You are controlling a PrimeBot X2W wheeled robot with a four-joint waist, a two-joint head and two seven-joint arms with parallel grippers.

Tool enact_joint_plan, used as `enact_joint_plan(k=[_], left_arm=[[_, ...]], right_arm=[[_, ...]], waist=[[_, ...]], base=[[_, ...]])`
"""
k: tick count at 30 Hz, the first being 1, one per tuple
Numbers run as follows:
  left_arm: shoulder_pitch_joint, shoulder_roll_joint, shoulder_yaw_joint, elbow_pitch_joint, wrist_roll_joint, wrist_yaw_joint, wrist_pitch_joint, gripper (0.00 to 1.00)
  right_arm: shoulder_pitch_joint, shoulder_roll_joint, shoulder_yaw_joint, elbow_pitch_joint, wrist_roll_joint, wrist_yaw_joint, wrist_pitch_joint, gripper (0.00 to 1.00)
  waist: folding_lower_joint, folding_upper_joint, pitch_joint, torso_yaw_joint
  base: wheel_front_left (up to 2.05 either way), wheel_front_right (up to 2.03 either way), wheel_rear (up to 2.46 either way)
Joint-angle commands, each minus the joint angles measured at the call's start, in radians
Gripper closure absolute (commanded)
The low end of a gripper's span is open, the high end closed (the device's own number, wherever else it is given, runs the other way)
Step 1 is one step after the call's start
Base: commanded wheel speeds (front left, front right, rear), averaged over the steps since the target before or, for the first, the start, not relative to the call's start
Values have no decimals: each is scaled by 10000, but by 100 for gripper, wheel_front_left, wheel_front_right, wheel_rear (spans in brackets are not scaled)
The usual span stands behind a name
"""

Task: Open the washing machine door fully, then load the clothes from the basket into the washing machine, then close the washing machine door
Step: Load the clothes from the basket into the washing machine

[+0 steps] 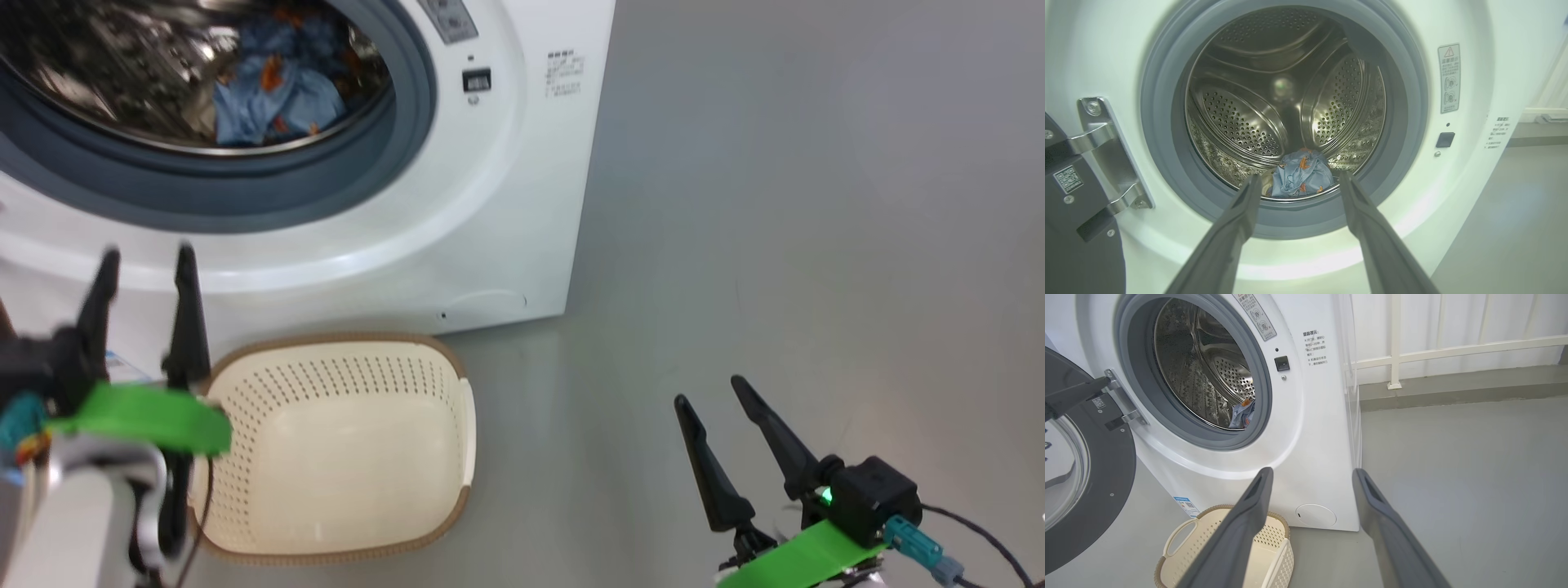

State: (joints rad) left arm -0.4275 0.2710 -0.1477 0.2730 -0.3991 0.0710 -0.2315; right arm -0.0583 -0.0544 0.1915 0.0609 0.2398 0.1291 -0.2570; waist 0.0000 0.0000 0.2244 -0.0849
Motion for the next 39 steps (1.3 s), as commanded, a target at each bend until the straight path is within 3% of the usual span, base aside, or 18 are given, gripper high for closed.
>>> enact_joint_plan(k=[1,12,19,39], left_arm=[[499,486,416,-701,87,215,56,0],[3623,568,698,-3030,162,1210,394,0],[4886,596,851,-3862,176,1610,528,0],[6621,216,884,-4418,244,2242,177,0]], right_arm=[[159,42,276,-191,-39,16,-48,0],[691,42,292,-120,-3,16,-48,0],[810,42,265,-99,-40,16,-48,0],[1033,42,5,-210,-157,16,-48,0]], waist=[[0,0,-658,51],[0,0,-1545,66],[0,0,-1680,82],[0,0,-1839,217]], base=[[0,0,0],[0,0,0],[0,0,0],[0,0,0]])
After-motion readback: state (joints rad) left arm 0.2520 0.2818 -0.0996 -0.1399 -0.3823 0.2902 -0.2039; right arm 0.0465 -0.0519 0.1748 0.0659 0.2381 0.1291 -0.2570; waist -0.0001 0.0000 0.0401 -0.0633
